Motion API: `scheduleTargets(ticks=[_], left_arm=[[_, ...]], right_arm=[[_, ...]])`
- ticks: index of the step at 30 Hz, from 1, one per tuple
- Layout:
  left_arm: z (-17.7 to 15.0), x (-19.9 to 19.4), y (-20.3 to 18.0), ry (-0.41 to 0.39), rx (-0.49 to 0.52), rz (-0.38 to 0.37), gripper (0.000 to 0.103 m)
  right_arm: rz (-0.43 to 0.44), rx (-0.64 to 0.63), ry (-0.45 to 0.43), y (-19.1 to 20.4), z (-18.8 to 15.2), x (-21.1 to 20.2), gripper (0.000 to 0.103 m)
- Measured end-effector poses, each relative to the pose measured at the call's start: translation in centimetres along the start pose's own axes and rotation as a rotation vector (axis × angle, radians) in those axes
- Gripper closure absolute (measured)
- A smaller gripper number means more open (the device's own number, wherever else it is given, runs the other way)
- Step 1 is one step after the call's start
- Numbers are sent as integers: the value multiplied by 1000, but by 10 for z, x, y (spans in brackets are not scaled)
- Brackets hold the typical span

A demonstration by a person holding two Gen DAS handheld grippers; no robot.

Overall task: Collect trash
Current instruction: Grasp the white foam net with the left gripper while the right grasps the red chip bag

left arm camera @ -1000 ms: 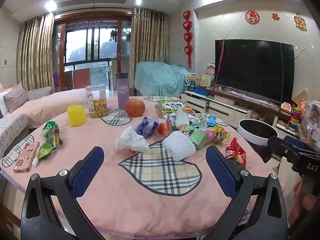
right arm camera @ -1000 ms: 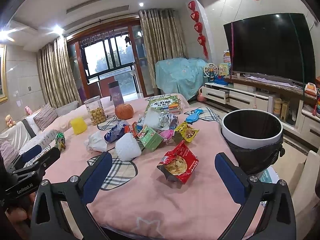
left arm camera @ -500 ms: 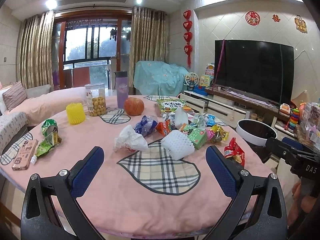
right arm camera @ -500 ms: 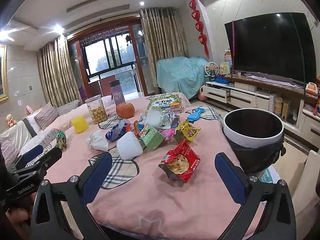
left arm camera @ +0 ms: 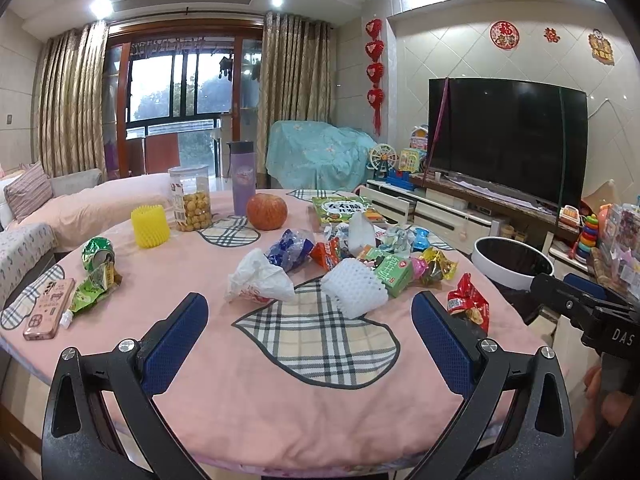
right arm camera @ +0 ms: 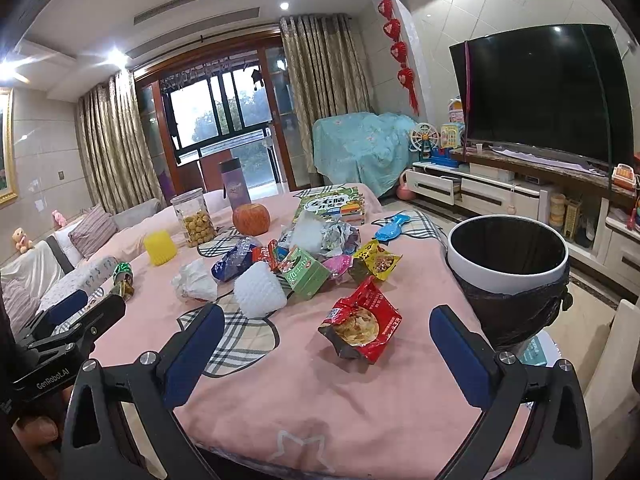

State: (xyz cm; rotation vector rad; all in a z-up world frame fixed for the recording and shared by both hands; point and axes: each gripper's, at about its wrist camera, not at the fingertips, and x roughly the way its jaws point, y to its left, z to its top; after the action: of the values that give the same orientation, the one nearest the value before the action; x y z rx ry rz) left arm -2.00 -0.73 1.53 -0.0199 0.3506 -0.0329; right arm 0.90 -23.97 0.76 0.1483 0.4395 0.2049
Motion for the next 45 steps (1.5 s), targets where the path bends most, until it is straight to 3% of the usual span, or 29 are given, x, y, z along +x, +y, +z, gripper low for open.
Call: scheduleTargets(ticks=[12,21,33,45], left_arm=[[-2,5,0,17,-5,-15,0],[-4,26,-4,80,-2,-37,0],[-8,89,-16,224,-25,-105,0],[-4,158,-31,333,-40,-128,1]], right_arm=[[4,3,7,-1,-1,0,0],[15,26,30,-7,-3,7,0],[26,92,188,-36,-10,59,2],[54,166,310,-59,-17,104,5]])
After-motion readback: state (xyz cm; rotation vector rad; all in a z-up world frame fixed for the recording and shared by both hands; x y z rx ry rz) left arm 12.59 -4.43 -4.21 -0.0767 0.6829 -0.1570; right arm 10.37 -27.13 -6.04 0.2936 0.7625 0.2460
